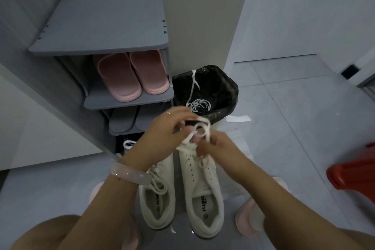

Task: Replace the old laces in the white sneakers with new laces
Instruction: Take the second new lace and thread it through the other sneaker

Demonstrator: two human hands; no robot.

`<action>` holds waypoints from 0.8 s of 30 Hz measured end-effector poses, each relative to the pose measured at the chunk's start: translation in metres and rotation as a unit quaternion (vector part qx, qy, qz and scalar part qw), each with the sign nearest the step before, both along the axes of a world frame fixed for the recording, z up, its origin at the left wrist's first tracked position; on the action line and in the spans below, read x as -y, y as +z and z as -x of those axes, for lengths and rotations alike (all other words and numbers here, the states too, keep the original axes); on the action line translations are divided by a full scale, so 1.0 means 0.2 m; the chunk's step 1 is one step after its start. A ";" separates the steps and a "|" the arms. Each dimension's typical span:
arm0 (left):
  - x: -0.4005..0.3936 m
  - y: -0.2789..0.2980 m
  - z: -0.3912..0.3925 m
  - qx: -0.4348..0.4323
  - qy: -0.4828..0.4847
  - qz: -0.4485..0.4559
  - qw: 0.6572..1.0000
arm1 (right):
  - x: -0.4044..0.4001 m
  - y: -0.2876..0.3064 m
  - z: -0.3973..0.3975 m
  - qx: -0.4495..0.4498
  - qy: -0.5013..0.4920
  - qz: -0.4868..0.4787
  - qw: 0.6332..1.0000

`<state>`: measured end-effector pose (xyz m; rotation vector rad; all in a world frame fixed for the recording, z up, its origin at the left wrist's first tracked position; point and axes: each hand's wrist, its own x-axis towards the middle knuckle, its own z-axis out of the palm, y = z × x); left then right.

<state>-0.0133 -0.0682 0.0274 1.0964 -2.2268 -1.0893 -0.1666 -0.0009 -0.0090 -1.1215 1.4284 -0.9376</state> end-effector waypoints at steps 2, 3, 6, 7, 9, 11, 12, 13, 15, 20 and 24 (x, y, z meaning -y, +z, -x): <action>0.03 -0.08 -0.01 0.080 0.098 0.072 0.989 | 0.03 0.08 0.08 0.112 -0.116 0.010 0.987; 0.03 -0.12 -0.02 0.144 0.113 0.080 0.980 | 0.05 0.11 0.13 0.163 -0.165 0.023 0.972; -0.02 -0.27 0.00 0.345 0.035 0.024 0.938 | 0.06 0.17 0.30 0.153 -0.257 0.032 0.954; -0.05 -0.32 0.00 0.385 0.007 0.005 0.923 | 0.05 0.19 0.34 0.102 -0.275 0.013 0.956; -0.08 -0.40 0.01 0.449 -0.028 0.016 0.893 | 0.03 0.19 0.40 -0.005 -0.297 -0.027 0.954; -0.08 -0.40 0.01 0.473 -0.028 0.032 0.880 | 0.02 0.17 0.43 -0.051 -0.334 -0.029 0.941; -0.07 -0.38 0.01 0.468 -0.018 0.026 0.883 | 0.02 0.15 0.44 -0.044 -0.369 -0.014 0.928; -0.05 -0.36 0.01 0.455 -0.006 0.018 0.890 | 0.02 0.15 0.46 -0.018 -0.416 0.002 0.909; -0.02 -0.28 0.00 0.398 0.013 -0.001 0.917 | 0.02 0.18 0.51 0.063 -0.511 0.037 0.856; 0.03 0.04 -0.09 0.170 0.021 -0.113 0.979 | 0.01 0.13 0.59 -0.250 -0.351 -0.117 0.895; -0.02 0.21 -0.09 -0.027 0.007 -0.247 0.969 | 0.00 0.11 0.32 -0.415 -0.012 -0.063 0.908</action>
